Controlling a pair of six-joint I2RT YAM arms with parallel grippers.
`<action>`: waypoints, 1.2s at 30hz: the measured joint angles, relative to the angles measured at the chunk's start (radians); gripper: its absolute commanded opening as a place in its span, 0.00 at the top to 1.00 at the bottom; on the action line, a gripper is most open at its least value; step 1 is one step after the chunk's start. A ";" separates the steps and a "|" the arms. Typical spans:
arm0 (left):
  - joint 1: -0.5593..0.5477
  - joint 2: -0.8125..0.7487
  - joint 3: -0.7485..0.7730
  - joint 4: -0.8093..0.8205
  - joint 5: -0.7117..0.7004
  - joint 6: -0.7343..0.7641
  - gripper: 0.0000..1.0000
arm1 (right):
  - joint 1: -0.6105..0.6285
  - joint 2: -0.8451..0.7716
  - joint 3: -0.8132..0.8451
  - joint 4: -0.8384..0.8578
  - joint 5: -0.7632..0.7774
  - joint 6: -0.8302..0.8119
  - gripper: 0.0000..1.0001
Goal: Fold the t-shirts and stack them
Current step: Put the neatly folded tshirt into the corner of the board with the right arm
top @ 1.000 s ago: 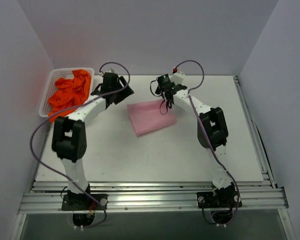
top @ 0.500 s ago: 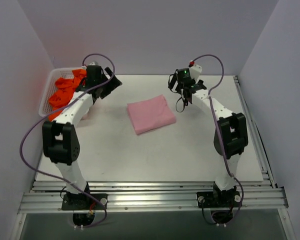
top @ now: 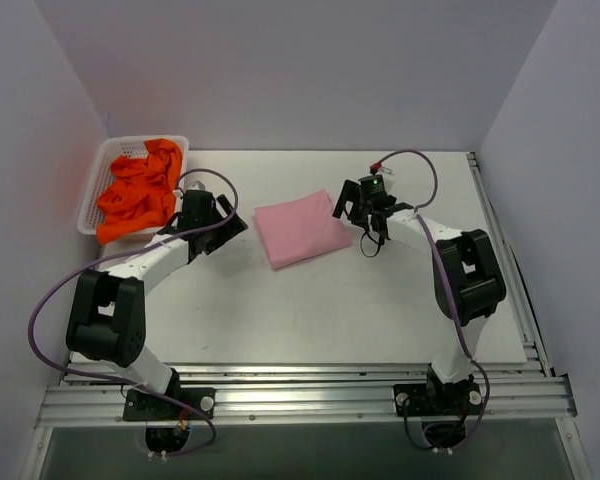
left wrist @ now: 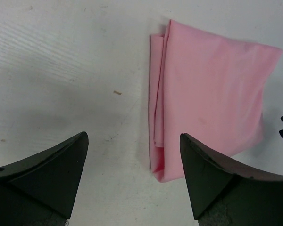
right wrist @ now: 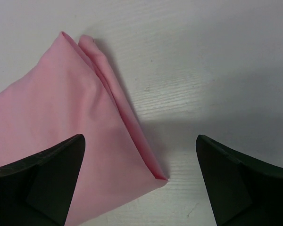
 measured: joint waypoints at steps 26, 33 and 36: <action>0.016 0.074 -0.021 0.212 0.039 -0.019 0.17 | 0.137 0.314 0.203 0.165 -0.017 0.039 1.00; 0.017 0.074 -0.028 0.220 0.046 -0.019 0.17 | 0.008 0.432 0.431 0.042 -0.008 0.025 1.00; 0.018 0.076 -0.028 0.224 0.046 -0.018 0.17 | -0.089 0.477 0.522 -0.015 0.018 0.014 1.00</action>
